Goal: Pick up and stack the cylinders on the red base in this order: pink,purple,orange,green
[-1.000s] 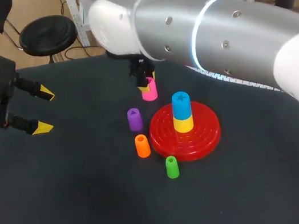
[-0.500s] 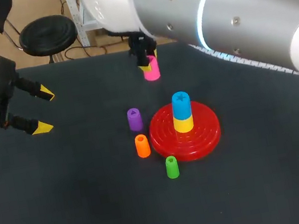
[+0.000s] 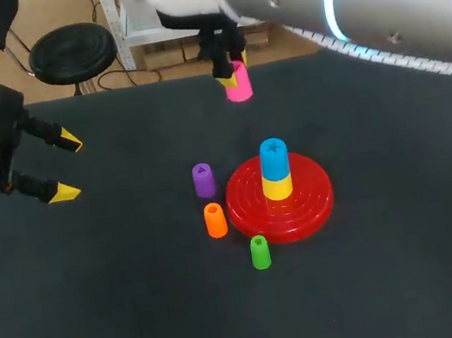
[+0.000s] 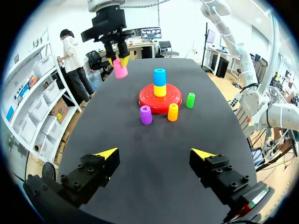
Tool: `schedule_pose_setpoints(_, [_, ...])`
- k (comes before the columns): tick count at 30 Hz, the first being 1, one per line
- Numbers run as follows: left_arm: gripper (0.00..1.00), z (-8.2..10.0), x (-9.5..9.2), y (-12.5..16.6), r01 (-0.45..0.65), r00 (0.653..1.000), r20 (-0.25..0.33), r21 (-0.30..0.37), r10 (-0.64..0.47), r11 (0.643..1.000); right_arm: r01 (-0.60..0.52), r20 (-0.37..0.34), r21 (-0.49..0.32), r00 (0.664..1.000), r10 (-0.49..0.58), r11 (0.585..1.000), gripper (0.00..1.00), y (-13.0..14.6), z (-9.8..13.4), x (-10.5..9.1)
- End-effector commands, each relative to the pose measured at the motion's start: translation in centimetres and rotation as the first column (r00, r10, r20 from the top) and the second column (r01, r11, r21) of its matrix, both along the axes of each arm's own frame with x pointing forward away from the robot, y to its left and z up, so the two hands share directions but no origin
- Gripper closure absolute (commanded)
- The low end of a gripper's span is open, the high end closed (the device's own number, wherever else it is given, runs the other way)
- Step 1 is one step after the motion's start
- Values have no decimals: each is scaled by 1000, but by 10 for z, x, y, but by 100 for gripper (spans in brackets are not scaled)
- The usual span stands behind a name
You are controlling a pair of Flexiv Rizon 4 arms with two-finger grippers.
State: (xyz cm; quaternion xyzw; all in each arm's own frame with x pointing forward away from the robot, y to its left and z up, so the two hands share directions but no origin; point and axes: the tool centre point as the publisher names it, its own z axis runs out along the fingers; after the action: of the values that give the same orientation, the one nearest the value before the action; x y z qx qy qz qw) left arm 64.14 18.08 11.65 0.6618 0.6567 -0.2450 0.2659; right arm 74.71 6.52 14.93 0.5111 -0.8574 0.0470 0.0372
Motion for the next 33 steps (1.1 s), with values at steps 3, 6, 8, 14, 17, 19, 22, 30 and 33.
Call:
schedule_pose_setpoints(3, [0, 0, -1, 0, 0, 1000, 2, 0, 0, 1000, 2, 139, 89, 990, -15, 996, 100, -19, 16, -32])
schedule_pose_setpoints(6, [0, 0, -1, 0, 0, 1000, 2, 0, 0, 1000, 6, 143, 91, 989, -19, 996, 100, -21, 20, -39])
schedule_pose_setpoints(8, [0, 0, -1, 0, 0, 1000, 2, 0, 0, 1000, 3, 147, 97, 989, -17, 995, 100, -22, 21, -44])
schedule_pose_setpoints(14, [0, 0, -1, 0, 0, 1000, 2, 0, 0, 1000, 18, 159, 108, 987, -35, 994, 100, -29, 23, -57])
schedule_pose_setpoints(17, [0, 0, -1, 0, 0, 1000, 2, 0, 0, 1000, 28, 158, 120, 986, -47, 992, 100, -32, 20, -61])
schedule_pose_setpoints(19, [0, 0, -1, 0, 0, 1000, 2, 0, 0, 1000, 32, 155, 134, 987, -52, 991, 100, -34, 16, -63])
schedule_pose_setpoints(22, [0, 0, -1, 0, 0, 1000, 2, 0, 0, 1000, 24, 150, 171, 987, -51, 985, 100, -36, 11, -64])
schedule_pose_setpoints(30, [0, 0, -1, 0, 0, 1000, 2, 0, 0, 1000, 14, 158, 242, 986, -54, 970, 100, -39, 6, -69])
schedule_pose_setpoints(33, [0, 0, -1, 0, 0, 1000, 2, 0, 0, 1000, 10, 149, 258, 988, -50, 966, 100, -39, 3, -71])
